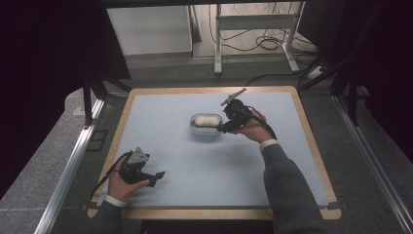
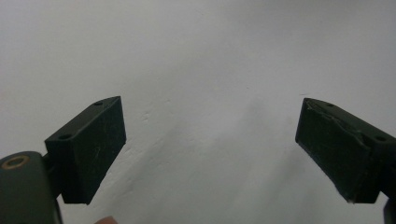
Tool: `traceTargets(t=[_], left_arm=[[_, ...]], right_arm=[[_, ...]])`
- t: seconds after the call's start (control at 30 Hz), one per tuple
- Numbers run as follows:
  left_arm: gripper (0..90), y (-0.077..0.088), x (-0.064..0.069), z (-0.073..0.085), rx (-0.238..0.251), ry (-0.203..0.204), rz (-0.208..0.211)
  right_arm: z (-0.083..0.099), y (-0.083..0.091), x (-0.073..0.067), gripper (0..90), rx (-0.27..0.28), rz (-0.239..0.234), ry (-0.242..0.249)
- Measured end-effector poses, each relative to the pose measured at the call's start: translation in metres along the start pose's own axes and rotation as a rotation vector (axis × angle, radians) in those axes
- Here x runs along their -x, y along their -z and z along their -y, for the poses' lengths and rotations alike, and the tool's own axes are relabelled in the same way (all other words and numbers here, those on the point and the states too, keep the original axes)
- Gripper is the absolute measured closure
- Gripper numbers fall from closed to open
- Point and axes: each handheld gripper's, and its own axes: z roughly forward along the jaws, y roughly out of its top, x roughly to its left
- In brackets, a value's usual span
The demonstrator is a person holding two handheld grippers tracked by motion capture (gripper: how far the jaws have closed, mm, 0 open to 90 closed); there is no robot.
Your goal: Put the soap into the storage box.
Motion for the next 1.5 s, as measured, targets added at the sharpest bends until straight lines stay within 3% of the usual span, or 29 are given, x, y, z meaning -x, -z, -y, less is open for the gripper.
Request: traceTargets(t=[0.17,0.5,0.67,0.83,1.07,1.5], left_arm=[[9.1,0.001,0.0,0.0,0.0,0.0,0.0],[9.1,0.0,0.0,0.001,0.001,0.003,-0.003],[9.0,0.0,0.001,0.001,0.0,0.002,-0.002],[9.1,-0.001,0.002,0.0,-0.003,-0.002,-0.003],[9.1,-0.003,0.005,-0.001,-0.004,-0.013,0.003],[9.1,-0.006,0.006,0.0,-0.011,-0.019,0.005]], right_arm=[[0.024,0.009,-0.002,27.7,0.051,0.033,-0.034],[0.09,0.032,-0.014,25.3,0.114,0.032,-0.093],[0.128,0.043,-0.021,25.3,0.151,0.07,-0.139],[0.16,0.052,-0.03,25.2,0.152,0.1,-0.155],[0.176,0.051,-0.032,24.1,0.14,0.106,-0.173],[0.181,0.054,-0.03,22.6,0.185,0.118,-0.185]])
